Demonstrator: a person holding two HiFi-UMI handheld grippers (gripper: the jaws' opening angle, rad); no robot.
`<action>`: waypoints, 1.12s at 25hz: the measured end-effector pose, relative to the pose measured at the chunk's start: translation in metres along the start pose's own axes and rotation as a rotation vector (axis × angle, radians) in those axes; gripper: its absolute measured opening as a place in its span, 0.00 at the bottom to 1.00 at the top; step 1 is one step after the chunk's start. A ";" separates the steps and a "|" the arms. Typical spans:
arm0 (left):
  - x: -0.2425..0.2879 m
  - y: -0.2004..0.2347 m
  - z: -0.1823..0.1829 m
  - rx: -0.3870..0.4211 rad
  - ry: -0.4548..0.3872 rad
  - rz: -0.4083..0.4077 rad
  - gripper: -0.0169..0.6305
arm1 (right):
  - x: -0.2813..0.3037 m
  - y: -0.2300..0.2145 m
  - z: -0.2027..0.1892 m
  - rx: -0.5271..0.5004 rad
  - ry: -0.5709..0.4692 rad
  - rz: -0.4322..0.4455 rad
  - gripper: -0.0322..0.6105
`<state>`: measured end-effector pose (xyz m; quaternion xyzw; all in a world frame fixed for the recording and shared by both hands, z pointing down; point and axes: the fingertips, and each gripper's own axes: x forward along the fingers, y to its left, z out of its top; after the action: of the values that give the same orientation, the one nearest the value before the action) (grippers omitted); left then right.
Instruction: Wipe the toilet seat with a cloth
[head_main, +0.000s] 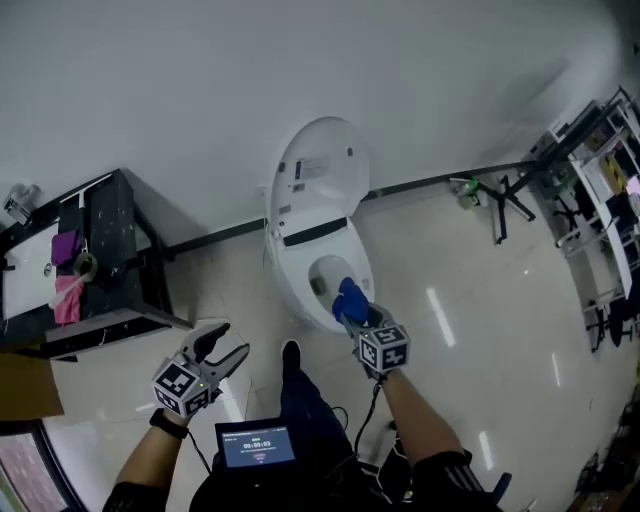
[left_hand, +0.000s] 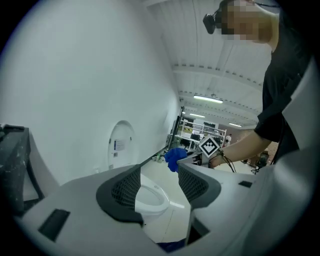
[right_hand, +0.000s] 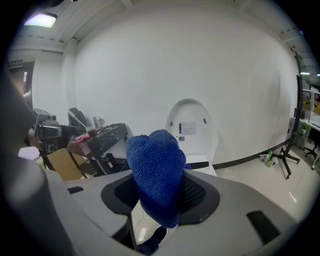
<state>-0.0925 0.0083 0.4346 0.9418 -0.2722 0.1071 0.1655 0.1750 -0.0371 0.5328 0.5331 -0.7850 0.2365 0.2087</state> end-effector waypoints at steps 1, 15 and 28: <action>0.020 0.015 -0.002 -0.010 0.020 0.000 0.40 | 0.028 -0.017 0.000 0.006 0.019 0.000 0.37; 0.292 0.199 -0.067 -0.102 0.181 -0.017 0.40 | 0.359 -0.187 -0.091 0.000 0.404 0.030 0.37; 0.336 0.232 -0.144 -0.307 0.212 0.040 0.40 | 0.488 -0.229 -0.188 -0.164 0.468 -0.024 0.37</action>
<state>0.0425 -0.2837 0.7240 0.8833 -0.2852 0.1660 0.3329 0.2351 -0.3589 1.0003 0.4544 -0.7255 0.2867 0.4301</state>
